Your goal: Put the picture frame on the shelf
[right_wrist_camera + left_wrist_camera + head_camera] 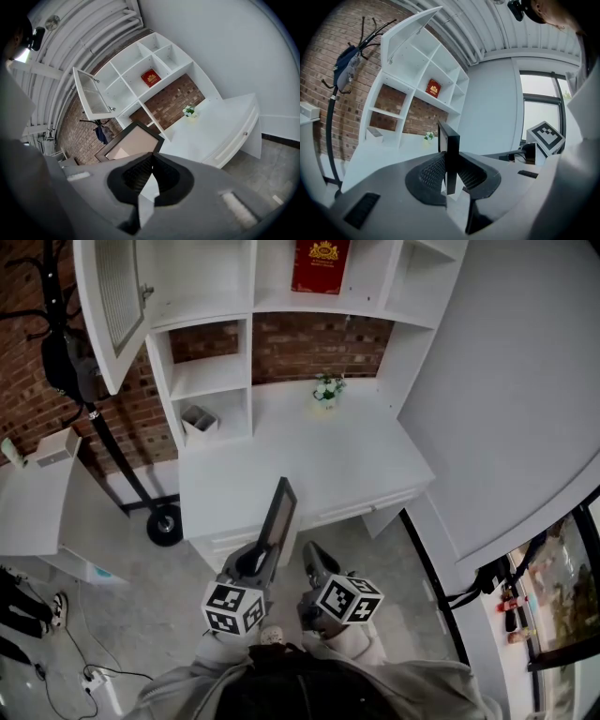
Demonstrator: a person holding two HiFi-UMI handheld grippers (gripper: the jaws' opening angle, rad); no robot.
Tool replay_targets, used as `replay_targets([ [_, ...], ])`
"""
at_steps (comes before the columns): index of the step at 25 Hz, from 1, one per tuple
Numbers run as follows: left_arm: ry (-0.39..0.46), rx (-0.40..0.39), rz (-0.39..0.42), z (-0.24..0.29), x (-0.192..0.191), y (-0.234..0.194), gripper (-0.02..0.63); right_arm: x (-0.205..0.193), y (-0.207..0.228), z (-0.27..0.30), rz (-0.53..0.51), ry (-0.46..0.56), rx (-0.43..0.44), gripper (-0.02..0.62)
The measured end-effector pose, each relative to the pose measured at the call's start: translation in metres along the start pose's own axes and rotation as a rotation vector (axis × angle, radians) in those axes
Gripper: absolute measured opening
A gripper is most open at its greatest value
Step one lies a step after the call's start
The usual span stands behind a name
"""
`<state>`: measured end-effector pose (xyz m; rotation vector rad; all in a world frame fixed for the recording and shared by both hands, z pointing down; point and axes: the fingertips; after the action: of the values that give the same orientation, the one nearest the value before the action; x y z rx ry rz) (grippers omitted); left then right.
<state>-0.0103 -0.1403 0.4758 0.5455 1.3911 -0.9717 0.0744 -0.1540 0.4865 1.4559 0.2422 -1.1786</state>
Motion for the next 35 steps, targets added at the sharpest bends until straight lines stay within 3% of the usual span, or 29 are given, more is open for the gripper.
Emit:
replay_targets([
  [8, -0.003, -0.006, -0.022, 0.021, -0.001, -0.031, 0.071, -0.001, 0.004, 0.036, 0.004, -0.018, -0.01, 0.0],
  [23, -0.023, 0.014, -0.086, 0.033, -0.012, -0.047, 0.071, -0.014, 0.007, 0.056, -0.018, -0.105, -0.015, 0.0],
  [35, 0.001, 0.124, -0.103, 0.095, 0.004, -0.09, 0.071, 0.034, 0.043, 0.125, -0.007, -0.142, 0.04, 0.0],
])
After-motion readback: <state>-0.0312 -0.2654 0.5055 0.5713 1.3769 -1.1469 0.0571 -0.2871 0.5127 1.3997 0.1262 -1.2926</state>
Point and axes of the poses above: the fingertips, and each gripper's own axes: z forward along the fingers, y to its right, x out of its top, and after that the axes turned 3 degrees about z, right-handed
